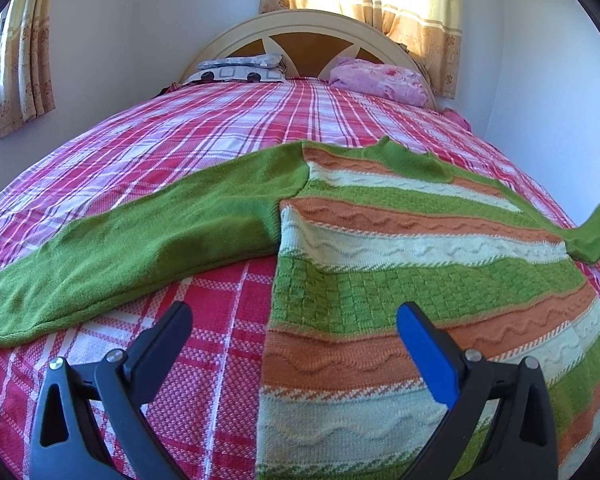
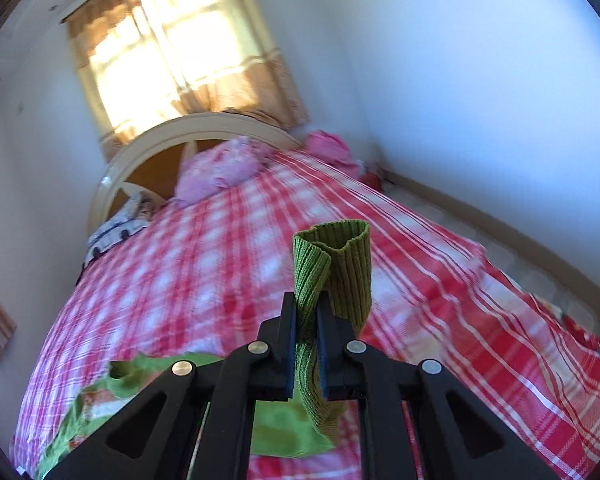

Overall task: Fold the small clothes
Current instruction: 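Lift the sleeve with the right tool and lay it across the sweater body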

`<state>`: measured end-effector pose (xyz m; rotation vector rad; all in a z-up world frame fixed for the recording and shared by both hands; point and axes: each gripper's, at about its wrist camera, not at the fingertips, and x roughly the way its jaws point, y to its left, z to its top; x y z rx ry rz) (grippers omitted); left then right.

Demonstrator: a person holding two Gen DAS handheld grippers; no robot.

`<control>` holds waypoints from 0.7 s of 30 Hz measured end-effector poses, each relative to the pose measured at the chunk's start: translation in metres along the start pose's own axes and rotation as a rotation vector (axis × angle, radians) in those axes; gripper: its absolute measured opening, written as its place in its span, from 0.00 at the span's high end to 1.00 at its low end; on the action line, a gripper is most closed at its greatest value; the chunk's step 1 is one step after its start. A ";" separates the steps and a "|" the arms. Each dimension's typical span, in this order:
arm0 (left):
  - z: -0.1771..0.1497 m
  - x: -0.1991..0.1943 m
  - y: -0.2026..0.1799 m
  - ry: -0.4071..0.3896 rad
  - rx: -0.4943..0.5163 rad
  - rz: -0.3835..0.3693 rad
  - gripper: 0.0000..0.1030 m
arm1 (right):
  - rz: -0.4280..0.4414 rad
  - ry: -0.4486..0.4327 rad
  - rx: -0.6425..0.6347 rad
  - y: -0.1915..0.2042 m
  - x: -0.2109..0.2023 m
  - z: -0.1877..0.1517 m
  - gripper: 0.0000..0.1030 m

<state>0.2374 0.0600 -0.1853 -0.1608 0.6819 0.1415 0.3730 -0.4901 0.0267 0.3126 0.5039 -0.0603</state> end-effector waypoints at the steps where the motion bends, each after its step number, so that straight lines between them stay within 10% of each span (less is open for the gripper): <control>1: 0.000 0.000 0.001 -0.002 -0.007 -0.002 0.00 | 0.008 -0.005 -0.016 0.012 -0.001 0.002 0.92; 21: -0.002 -0.004 0.014 -0.020 -0.073 -0.072 0.00 | 0.278 0.020 -0.361 0.263 0.005 -0.032 0.92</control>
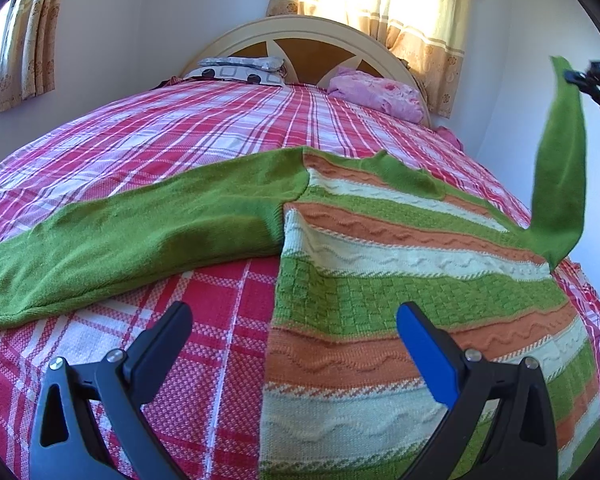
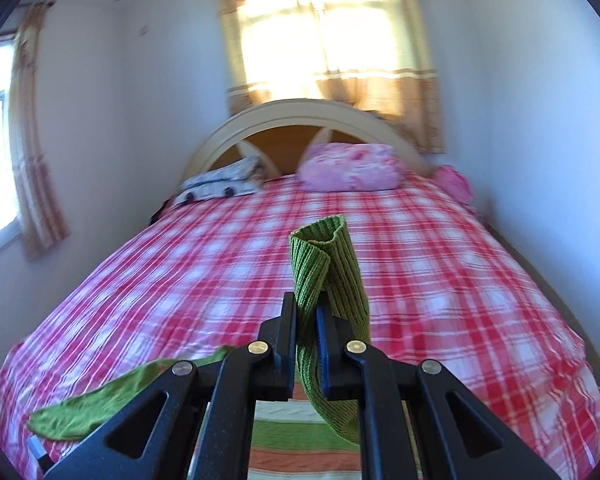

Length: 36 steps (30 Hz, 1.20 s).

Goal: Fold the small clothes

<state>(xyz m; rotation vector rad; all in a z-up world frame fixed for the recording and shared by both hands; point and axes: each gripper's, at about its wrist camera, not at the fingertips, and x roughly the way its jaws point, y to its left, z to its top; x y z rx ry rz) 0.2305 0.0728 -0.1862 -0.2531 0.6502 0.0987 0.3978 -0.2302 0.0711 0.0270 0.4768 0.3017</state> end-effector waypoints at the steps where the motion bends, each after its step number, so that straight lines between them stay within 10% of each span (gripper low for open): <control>1: 0.000 0.000 0.000 0.000 -0.001 -0.001 0.00 | 0.018 0.008 -0.016 0.015 0.007 -0.004 0.92; 17: -0.003 0.000 -0.002 0.009 0.008 0.004 0.00 | 0.228 0.319 -0.110 0.146 0.139 -0.163 0.85; 20: -0.003 0.000 -0.007 0.010 0.033 0.001 0.00 | 0.255 0.357 -0.092 0.131 0.139 -0.181 0.39; 36: 0.073 0.018 -0.043 0.034 0.225 -0.064 0.12 | 0.037 0.360 -0.083 -0.007 0.045 -0.230 0.36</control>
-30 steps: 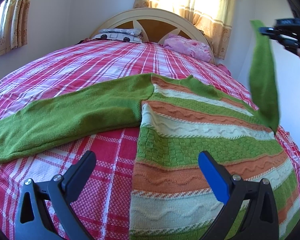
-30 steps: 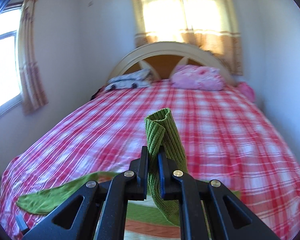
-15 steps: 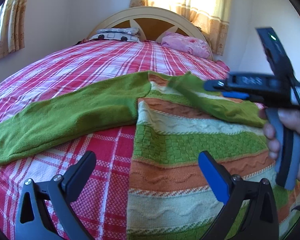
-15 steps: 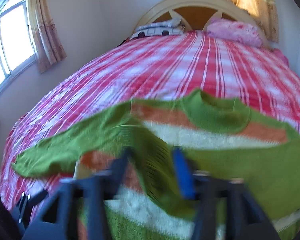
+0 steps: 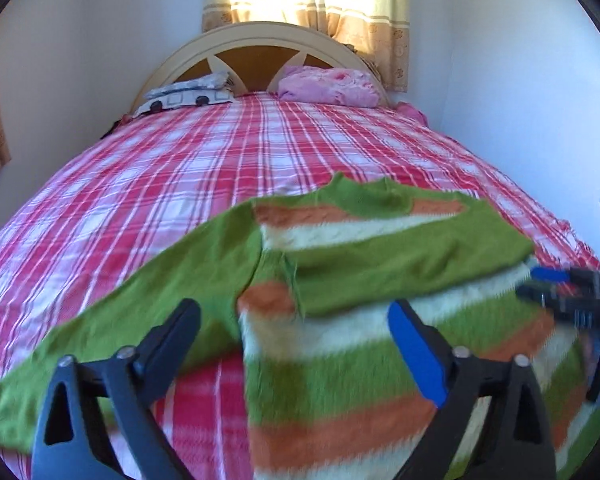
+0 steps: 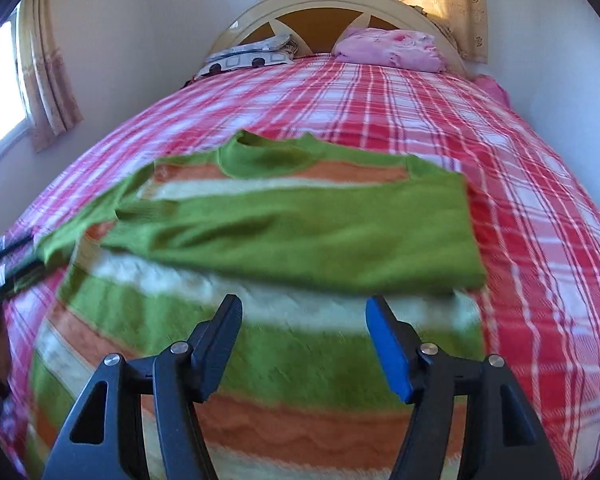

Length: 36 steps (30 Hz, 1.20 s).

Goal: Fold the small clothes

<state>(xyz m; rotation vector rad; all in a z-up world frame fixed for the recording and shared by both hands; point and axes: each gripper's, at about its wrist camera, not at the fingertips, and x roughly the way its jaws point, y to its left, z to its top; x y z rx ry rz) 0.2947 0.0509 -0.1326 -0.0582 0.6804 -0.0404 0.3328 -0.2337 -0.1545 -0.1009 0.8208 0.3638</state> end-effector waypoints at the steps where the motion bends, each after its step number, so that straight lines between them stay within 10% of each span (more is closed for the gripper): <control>1: 0.005 0.010 0.002 0.020 -0.016 -0.015 0.16 | -0.007 0.000 -0.011 0.000 0.001 -0.006 0.36; 8: 0.016 0.075 -0.003 0.132 -0.098 -0.052 0.29 | 0.001 -0.022 -0.002 -0.001 -0.002 -0.020 0.31; 14: 0.013 0.097 -0.004 0.170 -0.122 -0.075 0.90 | -0.006 -0.008 0.014 -0.002 0.006 -0.027 0.28; 23: 0.031 0.056 0.017 0.067 -0.148 -0.086 0.91 | -0.035 0.004 -0.016 0.006 0.009 -0.029 0.23; 36: 0.002 0.081 0.035 0.132 -0.200 -0.042 0.89 | 0.046 -0.052 0.099 -0.012 -0.016 -0.008 0.21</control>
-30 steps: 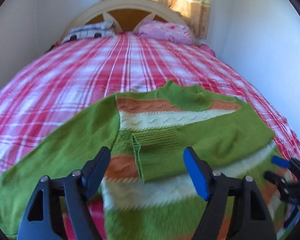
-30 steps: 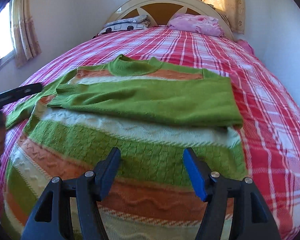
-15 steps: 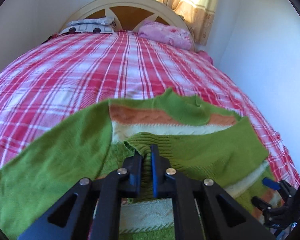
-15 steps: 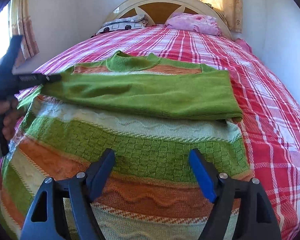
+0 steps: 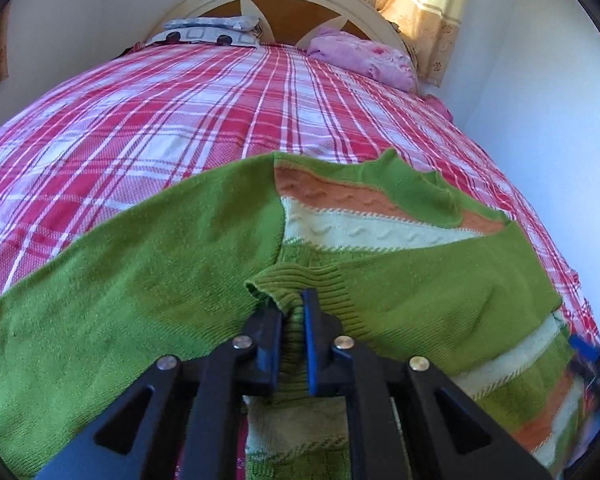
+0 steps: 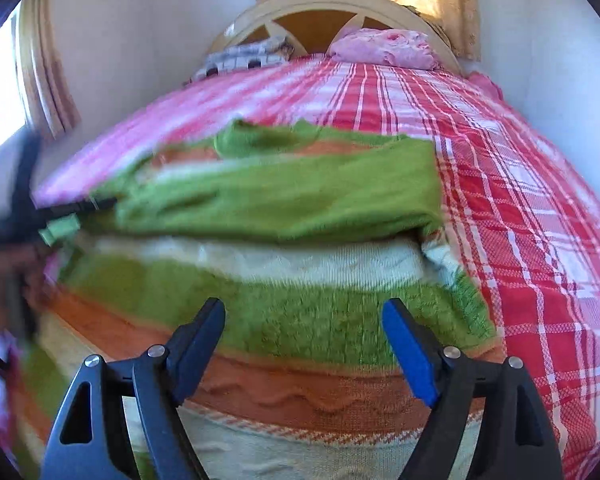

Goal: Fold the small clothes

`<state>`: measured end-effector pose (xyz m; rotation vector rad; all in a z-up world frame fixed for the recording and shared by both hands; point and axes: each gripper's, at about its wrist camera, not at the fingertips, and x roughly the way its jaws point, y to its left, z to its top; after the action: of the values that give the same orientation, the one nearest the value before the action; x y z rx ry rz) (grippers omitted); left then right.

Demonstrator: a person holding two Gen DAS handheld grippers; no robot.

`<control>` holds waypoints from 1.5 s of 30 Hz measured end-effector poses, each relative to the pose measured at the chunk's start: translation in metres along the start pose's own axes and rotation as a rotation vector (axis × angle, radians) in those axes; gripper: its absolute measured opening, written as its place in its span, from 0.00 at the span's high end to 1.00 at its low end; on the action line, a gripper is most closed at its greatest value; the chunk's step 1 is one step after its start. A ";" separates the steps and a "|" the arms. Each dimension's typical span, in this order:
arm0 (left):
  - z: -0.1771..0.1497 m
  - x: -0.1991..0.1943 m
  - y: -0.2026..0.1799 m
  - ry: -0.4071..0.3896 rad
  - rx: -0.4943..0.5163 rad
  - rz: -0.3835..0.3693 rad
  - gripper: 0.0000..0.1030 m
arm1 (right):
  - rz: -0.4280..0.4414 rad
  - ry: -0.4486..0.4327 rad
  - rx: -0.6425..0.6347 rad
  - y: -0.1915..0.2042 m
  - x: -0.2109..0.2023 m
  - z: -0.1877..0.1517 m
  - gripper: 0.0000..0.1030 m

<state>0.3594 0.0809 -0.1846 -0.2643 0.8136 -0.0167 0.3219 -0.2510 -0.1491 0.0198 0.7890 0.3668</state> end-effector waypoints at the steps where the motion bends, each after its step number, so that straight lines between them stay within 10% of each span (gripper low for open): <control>1: -0.001 0.000 -0.001 -0.001 0.005 0.005 0.89 | -0.007 -0.023 0.005 -0.002 -0.004 0.011 0.21; 13: -0.006 -0.001 -0.002 -0.017 0.011 0.020 0.82 | -0.085 0.152 -0.066 -0.020 0.063 0.032 0.21; 21: -0.012 -0.031 0.000 -0.114 0.006 0.073 0.31 | -0.105 0.105 -0.153 0.043 0.060 0.046 0.21; 23: -0.016 -0.043 0.007 -0.132 0.009 0.076 0.31 | -0.086 0.218 -0.137 0.044 0.082 0.037 0.21; 37: -0.055 -0.131 0.119 -0.189 -0.018 0.310 0.27 | 0.092 0.085 -0.271 0.143 0.074 0.064 0.20; 45: -0.082 -0.163 0.194 -0.144 -0.106 0.454 0.23 | 0.116 0.191 -0.499 0.205 0.108 0.007 0.19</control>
<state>0.1709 0.2683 -0.1682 -0.1737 0.7167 0.4674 0.3313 -0.0225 -0.1874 -0.4440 0.8679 0.6749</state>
